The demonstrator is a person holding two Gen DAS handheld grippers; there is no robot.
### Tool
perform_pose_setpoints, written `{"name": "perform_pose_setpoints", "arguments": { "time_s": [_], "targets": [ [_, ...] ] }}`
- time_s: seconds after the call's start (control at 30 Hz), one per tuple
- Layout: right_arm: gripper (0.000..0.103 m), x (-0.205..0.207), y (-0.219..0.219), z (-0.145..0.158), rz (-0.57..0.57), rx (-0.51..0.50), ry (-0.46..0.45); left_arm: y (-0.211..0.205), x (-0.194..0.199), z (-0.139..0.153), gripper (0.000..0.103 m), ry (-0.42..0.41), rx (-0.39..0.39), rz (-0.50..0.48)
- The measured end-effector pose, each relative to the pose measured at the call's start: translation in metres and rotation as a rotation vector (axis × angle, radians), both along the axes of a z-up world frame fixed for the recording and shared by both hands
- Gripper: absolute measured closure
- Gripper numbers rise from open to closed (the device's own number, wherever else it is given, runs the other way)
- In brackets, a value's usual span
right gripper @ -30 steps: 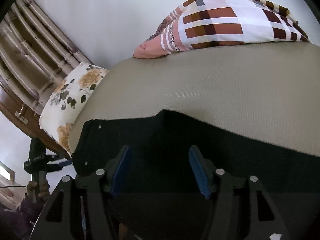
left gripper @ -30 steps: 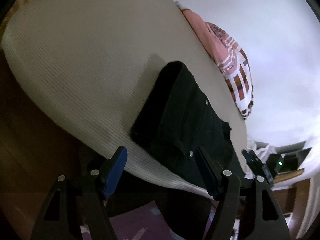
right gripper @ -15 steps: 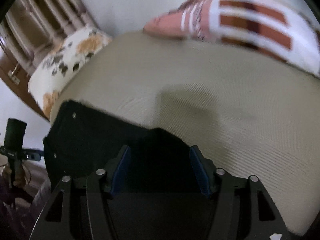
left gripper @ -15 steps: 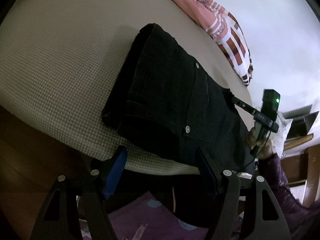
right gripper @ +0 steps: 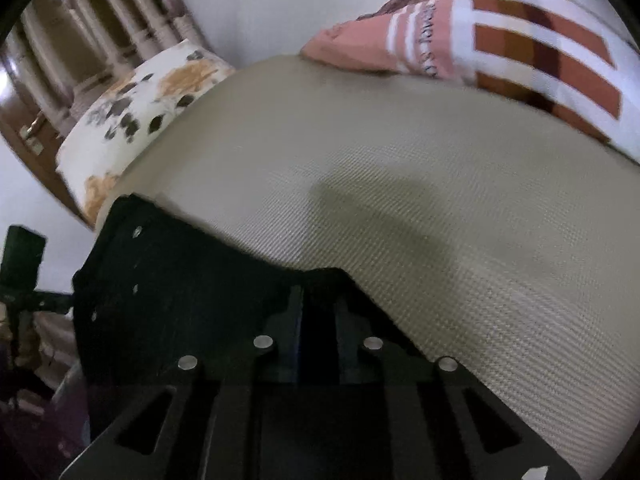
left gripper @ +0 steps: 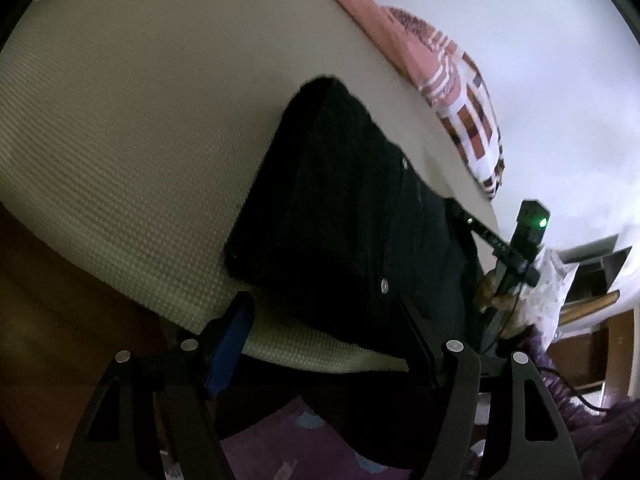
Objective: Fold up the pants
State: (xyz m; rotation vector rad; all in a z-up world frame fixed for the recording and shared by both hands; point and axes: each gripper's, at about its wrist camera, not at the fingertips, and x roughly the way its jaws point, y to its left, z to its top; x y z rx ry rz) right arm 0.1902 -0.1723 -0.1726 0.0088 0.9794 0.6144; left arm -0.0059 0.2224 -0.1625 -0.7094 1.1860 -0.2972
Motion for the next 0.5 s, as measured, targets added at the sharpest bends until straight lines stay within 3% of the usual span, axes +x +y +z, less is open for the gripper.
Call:
{"name": "perform_pose_setpoints", "arguments": {
  "time_s": [0.27,0.5],
  "targets": [
    [0.095,0.006,0.010,-0.005,-0.045,-0.091,-0.060,0.015,-0.002,0.007,0.032,-0.012,0.015,0.064],
    [0.095,0.001,0.011,-0.004,-0.064,-0.104,-0.089,0.015,-0.002,0.016,0.032,0.043,0.032,0.017]
  ]
}}
